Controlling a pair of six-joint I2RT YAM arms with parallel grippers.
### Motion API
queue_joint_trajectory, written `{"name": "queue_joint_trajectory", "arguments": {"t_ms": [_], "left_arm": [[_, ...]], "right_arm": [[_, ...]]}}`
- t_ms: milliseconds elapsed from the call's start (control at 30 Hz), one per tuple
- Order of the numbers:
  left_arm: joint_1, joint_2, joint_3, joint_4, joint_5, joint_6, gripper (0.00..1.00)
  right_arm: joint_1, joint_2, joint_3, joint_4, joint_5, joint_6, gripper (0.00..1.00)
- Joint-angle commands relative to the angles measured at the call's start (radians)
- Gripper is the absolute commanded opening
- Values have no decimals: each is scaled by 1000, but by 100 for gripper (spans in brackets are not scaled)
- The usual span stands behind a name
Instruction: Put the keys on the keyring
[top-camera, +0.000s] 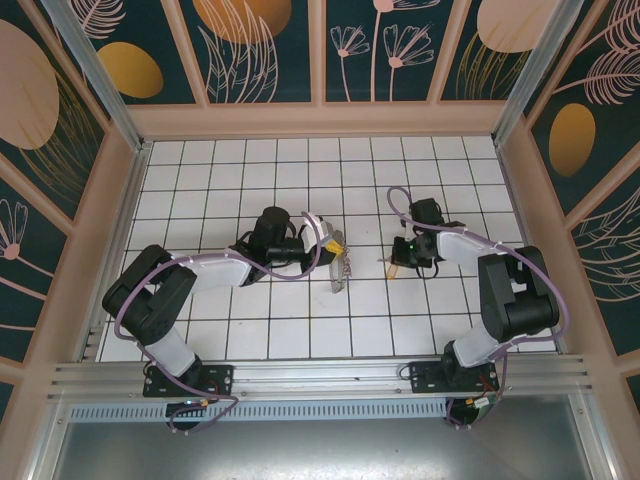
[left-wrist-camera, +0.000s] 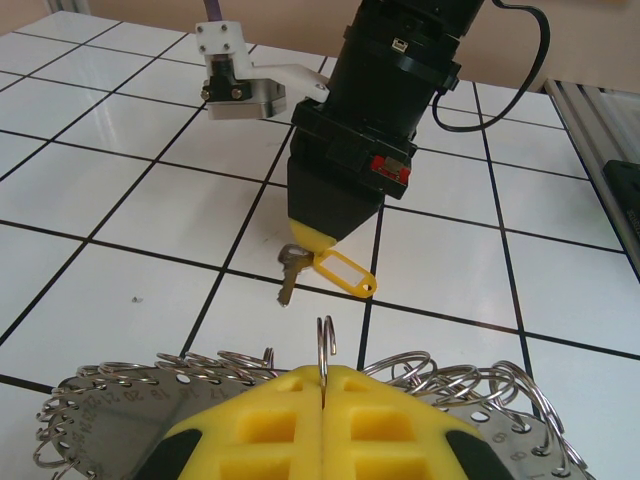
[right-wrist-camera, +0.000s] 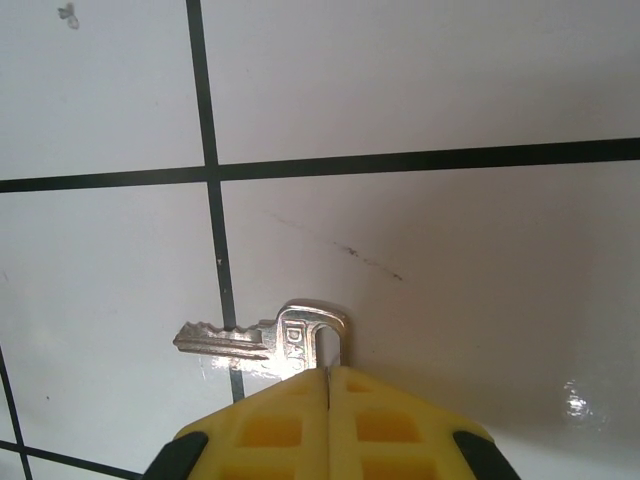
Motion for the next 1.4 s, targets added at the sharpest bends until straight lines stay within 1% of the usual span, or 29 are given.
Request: {"name": "queue_joint_trajectory", "arguments": {"t_ms": [0, 133, 367, 567, 667, 800, 933, 1067, 1367], "left_arm": [[-2, -10, 9, 17, 20, 9, 0], [-1, -14, -1, 36, 15, 0, 0], [-2, -29, -18, 65, 6, -14, 0], [-3, -35, -24, 77, 6, -18, 0], [-2, -40, -26, 78, 5, -20, 0], [-2, -45, -31, 82, 6, -24, 0], [-2, -44, -30, 83, 14, -25, 0], [-4, -43, -26, 82, 15, -25, 0], [-2, -45, -33, 101, 8, -32, 0]], "right_arm": [[-7, -51, -6, 26, 3, -14, 0], [-8, -141, -43, 88, -67, -64, 0], [-8, -348, -132, 271, -257, -147, 0], [-8, -447, -181, 370, -414, -245, 0], [-8, -508, -220, 438, -472, -272, 0], [-8, -562, -247, 480, -557, -317, 0], [-7, -577, -243, 465, -601, -347, 0], [-6, -579, -246, 466, -611, -353, 0], [39, -598, -252, 465, -491, -432, 0]]}}
